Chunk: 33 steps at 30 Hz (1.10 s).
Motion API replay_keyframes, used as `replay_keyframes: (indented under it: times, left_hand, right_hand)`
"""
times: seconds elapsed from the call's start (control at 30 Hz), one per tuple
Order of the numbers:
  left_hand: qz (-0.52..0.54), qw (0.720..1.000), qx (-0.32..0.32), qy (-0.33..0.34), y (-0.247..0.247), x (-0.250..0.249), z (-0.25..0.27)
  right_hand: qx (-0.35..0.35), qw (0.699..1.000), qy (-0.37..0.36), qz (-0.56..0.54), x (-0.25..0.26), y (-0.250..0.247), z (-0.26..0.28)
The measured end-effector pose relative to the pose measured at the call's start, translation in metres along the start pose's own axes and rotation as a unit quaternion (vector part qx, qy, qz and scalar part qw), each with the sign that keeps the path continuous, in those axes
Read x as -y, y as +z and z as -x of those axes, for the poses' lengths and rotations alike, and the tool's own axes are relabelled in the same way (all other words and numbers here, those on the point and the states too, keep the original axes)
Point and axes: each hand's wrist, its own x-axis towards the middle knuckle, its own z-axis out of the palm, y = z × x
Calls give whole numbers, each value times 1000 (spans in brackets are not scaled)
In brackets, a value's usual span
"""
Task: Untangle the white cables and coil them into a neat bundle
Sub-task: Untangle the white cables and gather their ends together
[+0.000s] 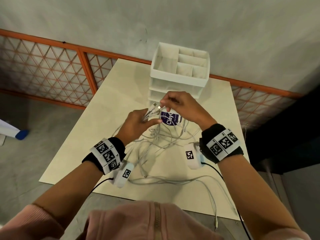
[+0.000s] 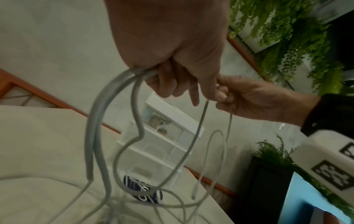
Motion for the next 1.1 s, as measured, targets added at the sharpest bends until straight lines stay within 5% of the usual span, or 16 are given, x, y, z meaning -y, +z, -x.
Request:
replay_keyframes:
  times: [0.07,0.17,0.3,0.4,0.57,0.7,0.8,0.9,1.1]
  left_hand:
    - [31,1000,0,-3,7,2,-1]
    - [55,995,-81,3,1,5,-2]
    - [-19,979,-196,54,-23,-2,-6]
    - [-52,973,-217,61,-30,-1,-6]
    - [-109,973,-197,52,-26,29,3]
    - [-173,971,-163,26,-27,56,9]
    - [-192,975,-112,-3,-27,57,9]
    - [-155,982,-100,-26,-27,48,7]
    - [2,987,-159,17,-17,3,1]
  right_hand:
    - [-7,999,-12,-36,4,-1,0]
    - [-11,997,12,-70,-16,-10,5]
    - [52,991,112,47,-76,-14,20]
    - [56,981,150,107,-118,-13,32]
    - [-92,979,134,123,-121,-31,27]
    - [-263,961,84,-5,-87,-57,12]
    - [-323,944,34,-54,-57,-70,5]
    - [-295,954,-7,-56,-38,-70,0]
    - [-72,997,0,34,-17,-34,2]
